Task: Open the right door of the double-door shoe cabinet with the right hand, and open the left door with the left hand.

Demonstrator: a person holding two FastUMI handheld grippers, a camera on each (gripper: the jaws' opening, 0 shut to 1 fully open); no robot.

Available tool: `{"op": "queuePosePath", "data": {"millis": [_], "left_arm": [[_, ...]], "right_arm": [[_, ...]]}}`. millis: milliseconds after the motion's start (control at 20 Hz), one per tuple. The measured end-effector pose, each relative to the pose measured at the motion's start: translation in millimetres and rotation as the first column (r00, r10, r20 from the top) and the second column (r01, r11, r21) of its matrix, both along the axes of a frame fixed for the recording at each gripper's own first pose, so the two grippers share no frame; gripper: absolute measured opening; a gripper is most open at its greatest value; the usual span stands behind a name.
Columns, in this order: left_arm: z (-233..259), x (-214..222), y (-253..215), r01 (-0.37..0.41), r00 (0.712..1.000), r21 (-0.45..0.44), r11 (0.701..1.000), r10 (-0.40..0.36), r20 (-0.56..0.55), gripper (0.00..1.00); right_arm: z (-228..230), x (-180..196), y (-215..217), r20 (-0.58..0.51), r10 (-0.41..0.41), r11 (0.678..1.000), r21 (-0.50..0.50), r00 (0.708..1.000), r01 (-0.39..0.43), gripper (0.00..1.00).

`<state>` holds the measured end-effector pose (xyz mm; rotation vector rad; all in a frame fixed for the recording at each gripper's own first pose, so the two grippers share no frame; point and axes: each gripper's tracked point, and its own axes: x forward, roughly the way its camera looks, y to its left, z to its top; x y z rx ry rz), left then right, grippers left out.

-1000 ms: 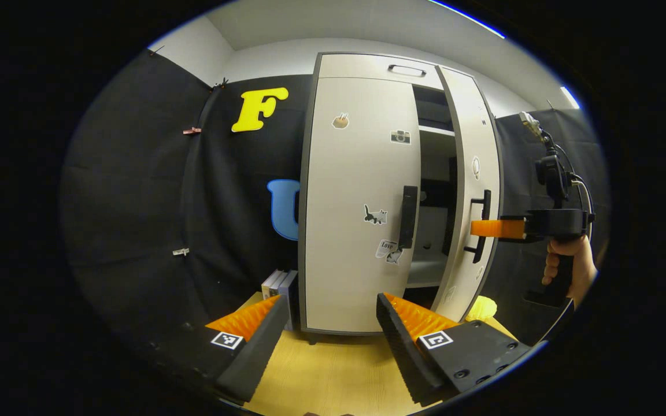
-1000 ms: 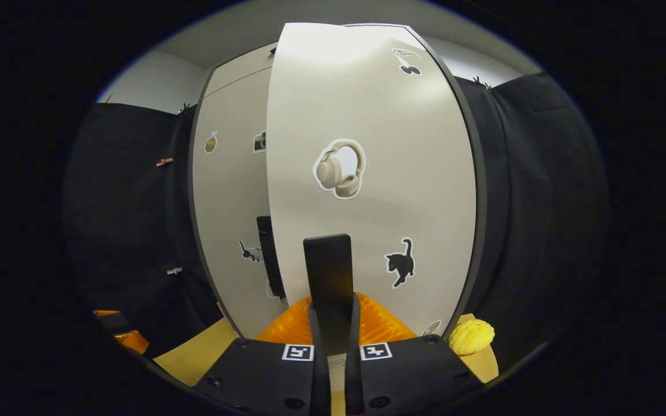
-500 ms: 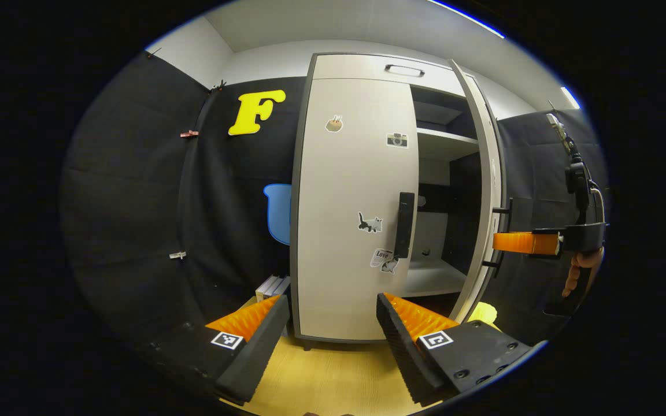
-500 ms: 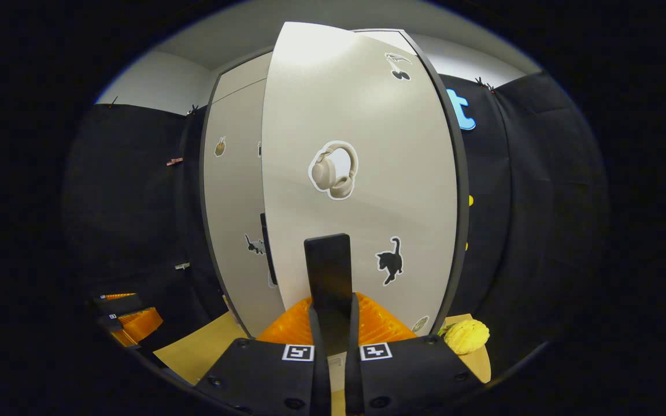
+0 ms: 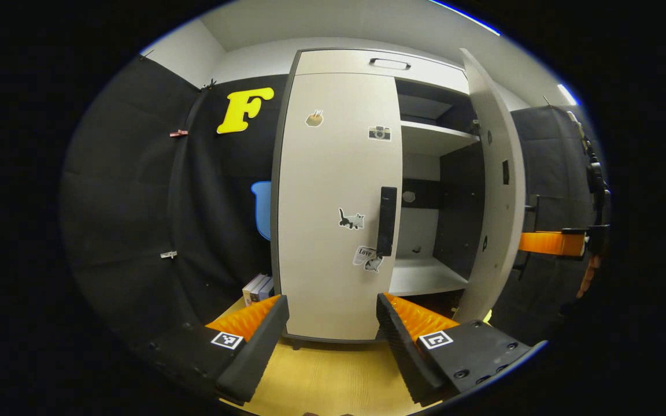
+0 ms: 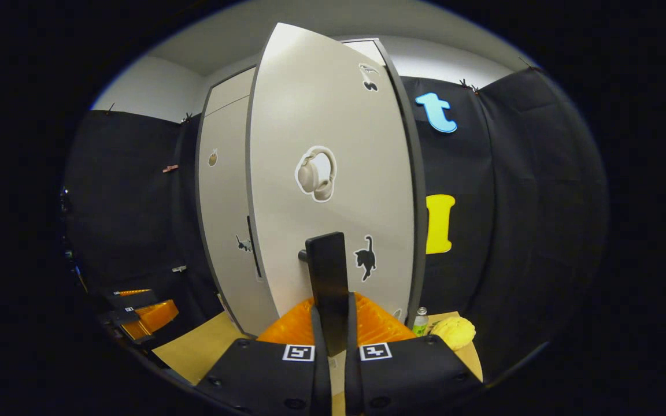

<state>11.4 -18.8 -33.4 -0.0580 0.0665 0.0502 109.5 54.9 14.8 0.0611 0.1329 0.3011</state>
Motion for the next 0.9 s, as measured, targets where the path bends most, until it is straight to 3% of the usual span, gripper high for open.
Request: {"op": "queuePosePath", "data": {"millis": [300,550,700,900], "left_arm": [[-5.8,6.5,-23.2,0.047,0.999,-0.015,0.999,-0.048,-0.02,0.95],[-15.1,3.6,-33.1,0.073,0.996,-0.041,0.996,-0.075,-0.048,0.95],[-18.1,-1.8,-22.2,0.062,0.996,-0.051,0.997,-0.065,-0.058,0.95],[-25.8,-8.5,-2.3,0.05,0.995,-0.07,0.996,-0.056,-0.087,0.95]], "right_arm": [[1.5,-0.2,-29.9,0.01,-0.102,0.995,0.002,0.995,0.102,0.12],[4.1,6.7,-75.3,0.038,-0.248,0.967,-0.05,0.968,0.25,0.1],[2.6,3.2,-68.2,-0.003,-0.235,0.971,0.045,0.972,0.235,0.06],[2.1,3.6,-79.8,0.019,-0.28,0.96,0.001,0.96,0.28,0.06]]}}
